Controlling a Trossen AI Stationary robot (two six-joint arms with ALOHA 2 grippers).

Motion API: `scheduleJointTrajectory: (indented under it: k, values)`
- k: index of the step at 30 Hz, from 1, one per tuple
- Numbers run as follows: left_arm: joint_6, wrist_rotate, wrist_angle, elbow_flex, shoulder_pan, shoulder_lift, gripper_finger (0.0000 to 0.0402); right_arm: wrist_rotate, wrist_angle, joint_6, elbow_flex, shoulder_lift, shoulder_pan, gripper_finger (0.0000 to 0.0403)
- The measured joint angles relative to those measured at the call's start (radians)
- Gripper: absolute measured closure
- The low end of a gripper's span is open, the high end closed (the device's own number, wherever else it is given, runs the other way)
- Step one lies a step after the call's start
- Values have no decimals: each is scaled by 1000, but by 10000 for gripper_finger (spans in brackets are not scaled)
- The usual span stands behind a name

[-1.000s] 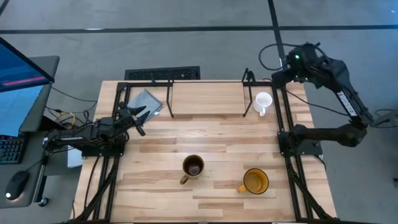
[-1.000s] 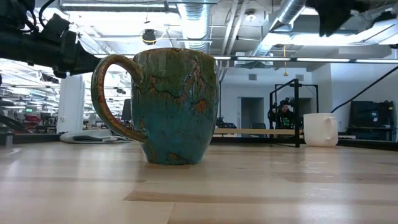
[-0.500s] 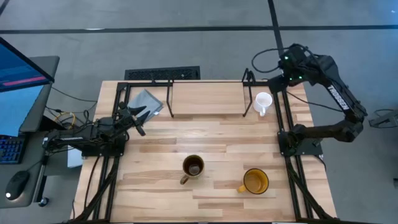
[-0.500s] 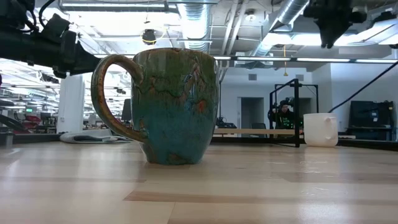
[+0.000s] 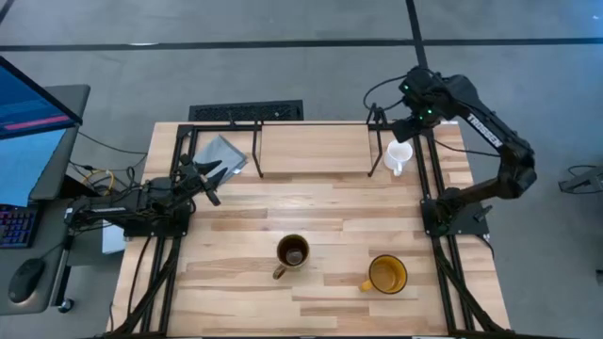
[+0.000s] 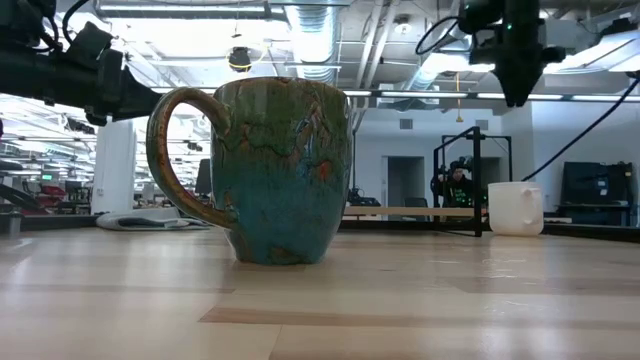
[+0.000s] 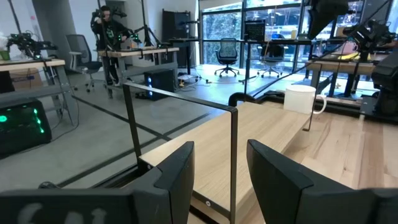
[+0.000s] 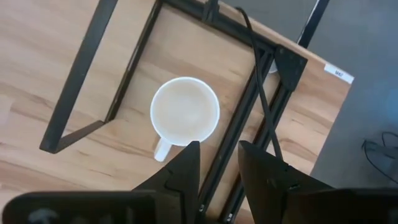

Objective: Stack small to large cups/mugs on shelf
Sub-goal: Put the white mug on the shelf

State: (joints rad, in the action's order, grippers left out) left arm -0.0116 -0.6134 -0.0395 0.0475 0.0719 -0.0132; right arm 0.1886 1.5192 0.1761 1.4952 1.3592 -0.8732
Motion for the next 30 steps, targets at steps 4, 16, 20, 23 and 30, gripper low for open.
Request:
scheduleJointTrajectory:
  k: [4,16,20,23,30]
  values:
    - [0,0,0,0,0,0,262,-1,17,0,-18,37,-14,271]
    - [0,0,0,0,0,0,262,-52,-191,19,-307,-30,-57,274]
    - [1,0,0,0,0,0,262,-58,-271,55,-394,-84,-63,274]
    - [4,0,0,0,0,0,262,-60,-336,83,-443,-106,-60,274]
    - [5,0,0,0,0,0,262,-34,-380,123,-511,-95,-49,275]
